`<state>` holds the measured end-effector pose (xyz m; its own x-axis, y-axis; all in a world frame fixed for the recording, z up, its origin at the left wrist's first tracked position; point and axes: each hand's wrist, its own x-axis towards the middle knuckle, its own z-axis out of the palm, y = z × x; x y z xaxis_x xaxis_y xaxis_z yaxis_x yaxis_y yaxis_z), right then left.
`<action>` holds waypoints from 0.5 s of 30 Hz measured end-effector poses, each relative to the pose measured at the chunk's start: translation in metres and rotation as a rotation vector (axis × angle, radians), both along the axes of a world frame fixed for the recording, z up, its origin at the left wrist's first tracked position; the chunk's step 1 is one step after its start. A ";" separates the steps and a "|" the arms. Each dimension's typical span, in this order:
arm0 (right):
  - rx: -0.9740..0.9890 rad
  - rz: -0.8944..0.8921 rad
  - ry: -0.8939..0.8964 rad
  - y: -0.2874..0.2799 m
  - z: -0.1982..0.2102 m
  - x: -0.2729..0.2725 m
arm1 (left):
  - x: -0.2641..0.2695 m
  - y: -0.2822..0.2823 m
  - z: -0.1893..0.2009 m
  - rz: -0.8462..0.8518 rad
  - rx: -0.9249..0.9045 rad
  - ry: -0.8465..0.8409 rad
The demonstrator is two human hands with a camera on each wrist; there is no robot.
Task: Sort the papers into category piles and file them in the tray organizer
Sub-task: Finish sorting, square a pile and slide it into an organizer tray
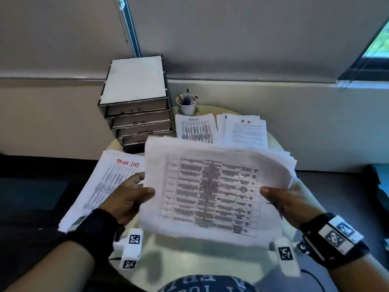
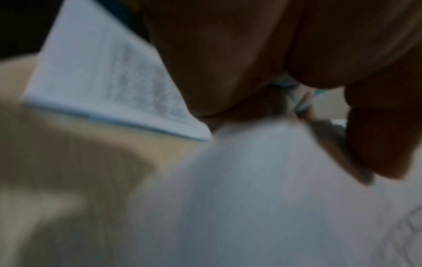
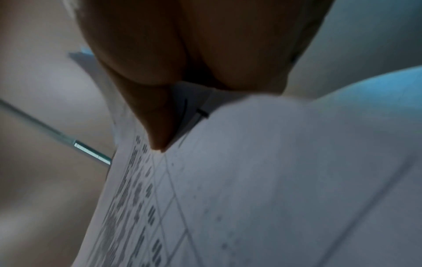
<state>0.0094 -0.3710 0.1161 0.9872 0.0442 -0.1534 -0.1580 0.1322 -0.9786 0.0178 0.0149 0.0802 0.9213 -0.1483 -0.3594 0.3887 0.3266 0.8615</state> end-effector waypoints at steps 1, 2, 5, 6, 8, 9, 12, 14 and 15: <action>-0.054 0.042 0.000 0.001 0.003 -0.001 | 0.000 0.002 0.002 -0.063 0.067 -0.025; -0.131 0.072 -0.025 0.005 0.005 -0.002 | -0.001 0.001 0.002 -0.100 0.125 -0.051; -0.316 0.034 -0.117 0.012 -0.004 -0.005 | -0.004 -0.002 0.003 -0.035 0.283 -0.181; -0.325 0.014 -0.165 0.014 -0.007 -0.005 | -0.006 -0.004 0.005 0.006 0.334 -0.239; -0.345 0.075 -0.235 0.012 -0.015 -0.008 | -0.011 -0.007 0.006 0.089 0.387 -0.311; -0.403 0.115 -0.282 0.013 -0.015 -0.012 | -0.014 -0.007 0.004 0.130 0.388 -0.314; -0.441 0.168 -0.323 0.013 -0.031 -0.020 | -0.024 -0.005 -0.014 0.159 0.418 -0.257; -0.337 0.079 -0.168 0.016 -0.051 -0.025 | -0.030 0.002 -0.035 0.103 0.437 -0.196; -0.291 0.013 -0.061 0.018 -0.060 -0.028 | -0.033 0.003 -0.045 0.072 0.464 -0.155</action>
<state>-0.0190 -0.3528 0.0558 0.9946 0.0200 -0.1023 -0.0979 -0.1572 -0.9827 -0.0157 0.0181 0.0354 0.9712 0.0612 -0.2301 0.2347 -0.0837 0.9685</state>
